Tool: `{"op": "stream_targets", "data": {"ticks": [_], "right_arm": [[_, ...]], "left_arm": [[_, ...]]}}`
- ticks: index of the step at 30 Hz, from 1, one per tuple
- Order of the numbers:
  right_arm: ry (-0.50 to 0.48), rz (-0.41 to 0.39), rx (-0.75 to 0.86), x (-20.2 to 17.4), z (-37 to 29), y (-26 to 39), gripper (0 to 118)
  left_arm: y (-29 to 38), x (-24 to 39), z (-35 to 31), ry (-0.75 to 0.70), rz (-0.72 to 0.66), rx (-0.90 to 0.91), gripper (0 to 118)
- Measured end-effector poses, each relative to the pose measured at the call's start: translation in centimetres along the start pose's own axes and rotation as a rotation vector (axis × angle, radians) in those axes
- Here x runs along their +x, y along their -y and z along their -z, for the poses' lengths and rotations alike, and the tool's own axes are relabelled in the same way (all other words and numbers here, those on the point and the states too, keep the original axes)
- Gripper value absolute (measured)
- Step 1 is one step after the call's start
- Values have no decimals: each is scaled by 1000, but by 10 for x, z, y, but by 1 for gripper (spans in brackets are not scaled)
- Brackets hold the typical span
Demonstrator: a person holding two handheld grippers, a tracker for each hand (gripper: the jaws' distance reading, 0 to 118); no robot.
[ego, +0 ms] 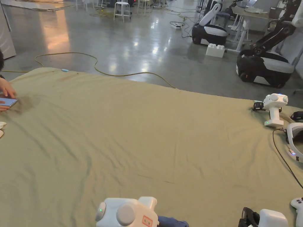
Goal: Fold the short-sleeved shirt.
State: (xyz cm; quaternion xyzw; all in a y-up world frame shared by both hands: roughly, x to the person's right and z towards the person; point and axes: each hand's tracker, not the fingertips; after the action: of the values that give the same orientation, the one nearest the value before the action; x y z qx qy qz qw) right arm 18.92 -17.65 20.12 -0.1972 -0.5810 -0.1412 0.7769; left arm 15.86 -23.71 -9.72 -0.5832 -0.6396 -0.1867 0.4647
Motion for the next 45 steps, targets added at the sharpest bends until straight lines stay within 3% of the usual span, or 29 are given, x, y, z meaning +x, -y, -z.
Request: {"op": "stream_targets", "data": {"ticks": [10, 13, 17, 21, 29, 34, 45], "right_arm": [[8, 5, 2, 3, -4, -2, 0], [11, 3, 26, 1, -7, -7, 0], [27, -11, 91, -10, -11, -21, 0], [40, -22, 200, -25, -17, -39, 0], [22, -27, 341, -46, -28, -78, 0], [35, -15, 390, -52, -29, -88, 0], [47, -15, 401, -64, -40, -75, 0]], "left_arm": [[15, -10, 34, 35, -38, 38, 13], [13, -1, 10, 12, 52, 93, 13], [2, 5, -43, -26, 117, 304, 13], [4, 11, -107, -182, 210, 677, 13], [7, 11, -177, -474, 330, 1088, 13], [3, 2, -187, -601, 317, 1192, 13], [16, -9, -191, -633, 351, 1180, 13]]}}
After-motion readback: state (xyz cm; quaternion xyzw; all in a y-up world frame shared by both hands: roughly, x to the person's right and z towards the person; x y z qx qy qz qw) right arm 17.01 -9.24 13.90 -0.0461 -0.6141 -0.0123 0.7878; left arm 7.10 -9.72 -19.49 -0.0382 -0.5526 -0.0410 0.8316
